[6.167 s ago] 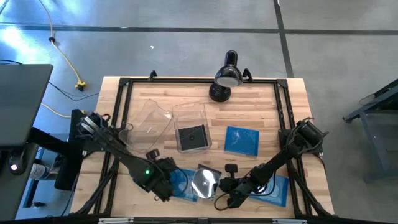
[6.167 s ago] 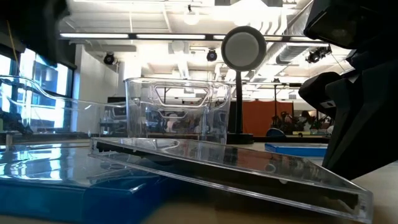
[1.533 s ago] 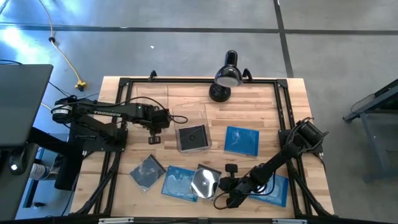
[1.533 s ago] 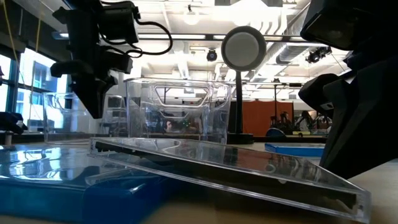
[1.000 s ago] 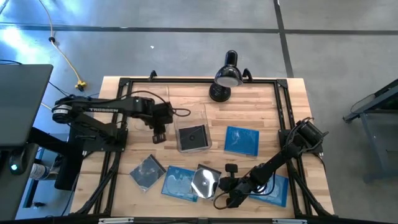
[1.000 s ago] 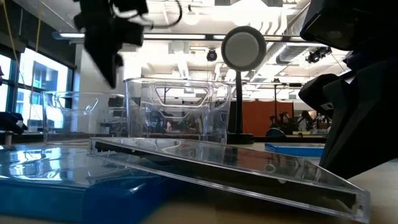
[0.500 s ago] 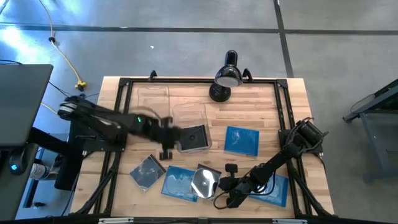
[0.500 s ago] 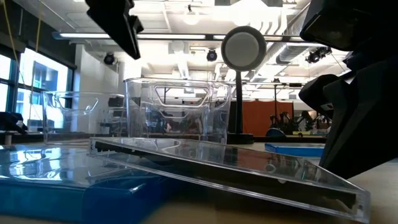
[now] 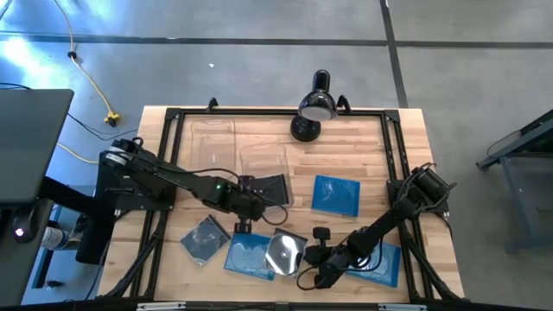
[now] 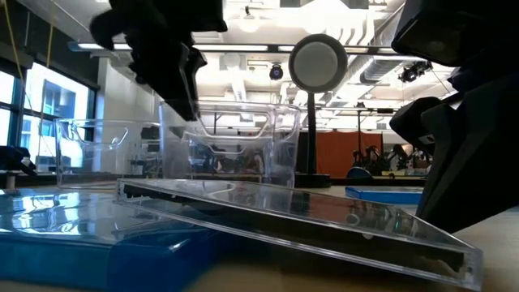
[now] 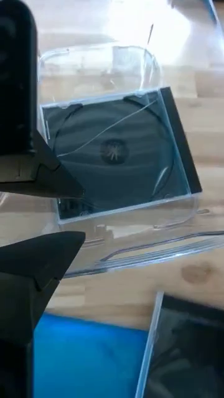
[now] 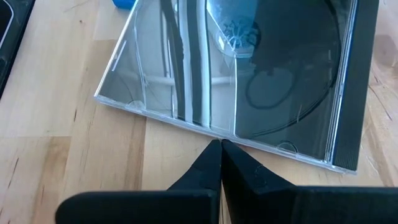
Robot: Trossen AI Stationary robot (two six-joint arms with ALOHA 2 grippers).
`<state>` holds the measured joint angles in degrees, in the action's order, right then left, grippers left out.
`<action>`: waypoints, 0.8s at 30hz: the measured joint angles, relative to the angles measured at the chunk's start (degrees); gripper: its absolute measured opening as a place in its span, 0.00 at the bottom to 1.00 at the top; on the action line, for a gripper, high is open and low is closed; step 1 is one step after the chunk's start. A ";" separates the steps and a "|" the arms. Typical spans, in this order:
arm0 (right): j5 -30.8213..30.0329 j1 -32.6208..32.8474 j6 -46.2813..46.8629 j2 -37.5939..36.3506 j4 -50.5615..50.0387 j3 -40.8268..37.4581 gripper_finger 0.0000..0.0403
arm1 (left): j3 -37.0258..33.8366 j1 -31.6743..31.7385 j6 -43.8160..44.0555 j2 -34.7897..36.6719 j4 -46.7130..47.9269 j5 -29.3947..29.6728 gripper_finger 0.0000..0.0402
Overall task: Pick & place jewel cases by type
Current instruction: Adjust the right transparent bin
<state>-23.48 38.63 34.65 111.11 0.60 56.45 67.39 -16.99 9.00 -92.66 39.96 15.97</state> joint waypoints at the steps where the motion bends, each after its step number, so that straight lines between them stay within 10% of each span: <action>1: 0.06 -0.02 0.02 0.00 -0.10 0.00 0.00 | 0.60 0.08 0.02 -0.02 1.01 -0.51 0.24; 24: 0.04 0.00 0.00 0.00 0.14 0.00 0.00 | 8.16 -1.18 1.78 -2.65 8.06 -6.07 0.24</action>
<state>-23.44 38.63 34.65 111.11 0.73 56.45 75.55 -18.17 10.79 -95.31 48.02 9.91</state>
